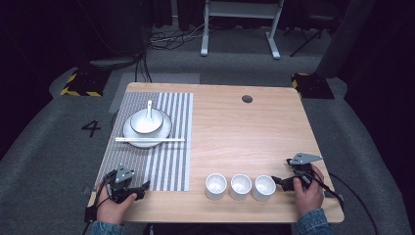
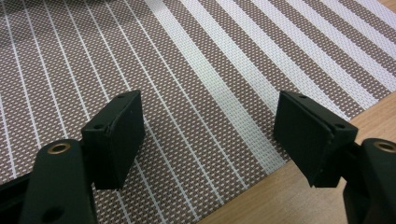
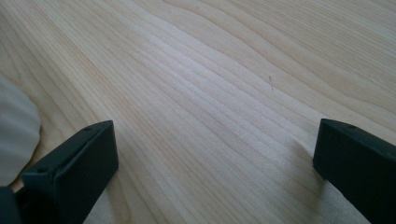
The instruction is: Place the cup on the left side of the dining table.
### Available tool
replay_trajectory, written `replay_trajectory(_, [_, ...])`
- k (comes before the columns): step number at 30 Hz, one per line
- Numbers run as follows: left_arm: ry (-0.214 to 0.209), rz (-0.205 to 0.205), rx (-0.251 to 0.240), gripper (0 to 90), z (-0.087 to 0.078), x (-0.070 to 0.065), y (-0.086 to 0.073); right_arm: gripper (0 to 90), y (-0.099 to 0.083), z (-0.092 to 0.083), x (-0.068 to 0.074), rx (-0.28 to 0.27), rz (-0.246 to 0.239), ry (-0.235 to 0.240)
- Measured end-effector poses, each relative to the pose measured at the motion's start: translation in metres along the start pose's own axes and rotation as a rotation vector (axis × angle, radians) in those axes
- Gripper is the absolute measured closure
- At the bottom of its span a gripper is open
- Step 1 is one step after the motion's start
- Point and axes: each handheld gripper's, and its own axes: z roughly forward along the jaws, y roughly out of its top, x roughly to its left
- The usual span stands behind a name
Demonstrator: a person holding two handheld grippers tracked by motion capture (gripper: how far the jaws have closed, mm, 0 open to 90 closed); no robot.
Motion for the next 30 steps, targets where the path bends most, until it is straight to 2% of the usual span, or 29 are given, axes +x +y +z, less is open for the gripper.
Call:
replay_trajectory(12, [-0.003,-0.001,0.000,24.4,0.000,0.000,0.000,0.1,0.000,0.000,0.000,0.000,0.000,0.000])
replay_trajectory(15, [0.000,-0.028,-0.011,26.5,-0.001,0.001,0.000,0.1,0.000,0.000,0.000,0.000,0.000,0.000])
replay_trajectory(17, [-0.015,-0.050,-0.016,27.3,-0.002,0.002,-0.001,0.0,0.000,0.000,0.000,0.000,0.000,0.000])
replay_trajectory(26, [-0.035,-0.050,-0.005,27.1,-0.012,-0.003,0.008,0.1,0.000,0.000,0.000,0.000,0.000,0.000])
replay_trajectory(30, [-0.023,-0.044,-0.056,29.4,-0.024,-0.011,0.016,0.0,0.000,0.000,0.000,0.000,0.000,0.000])
